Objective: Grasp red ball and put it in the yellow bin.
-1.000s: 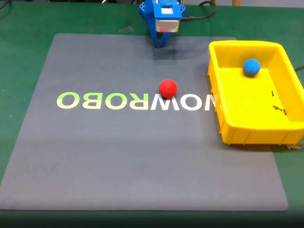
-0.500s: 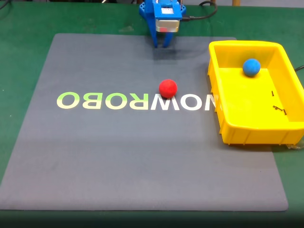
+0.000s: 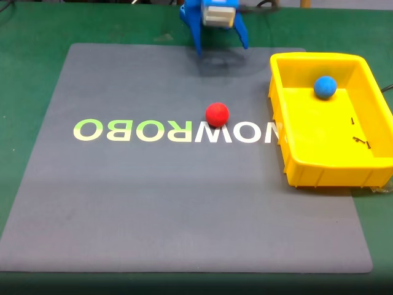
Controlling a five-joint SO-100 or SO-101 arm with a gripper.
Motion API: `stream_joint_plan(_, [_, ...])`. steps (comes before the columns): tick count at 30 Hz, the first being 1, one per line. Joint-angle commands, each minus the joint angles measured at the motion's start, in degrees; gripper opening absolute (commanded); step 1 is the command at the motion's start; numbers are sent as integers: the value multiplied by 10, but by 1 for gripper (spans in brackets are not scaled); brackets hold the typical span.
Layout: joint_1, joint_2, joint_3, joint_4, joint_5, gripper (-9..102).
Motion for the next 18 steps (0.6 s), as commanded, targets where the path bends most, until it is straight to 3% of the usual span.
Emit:
stream_joint_plan(1, [24, -7, -40, -65, -26, 44])
stream_joint_plan(8, [69, -175, -72, -232, -80, 44])
stream_joint_plan(18, [25, -414, -154, -394, -62, 44])
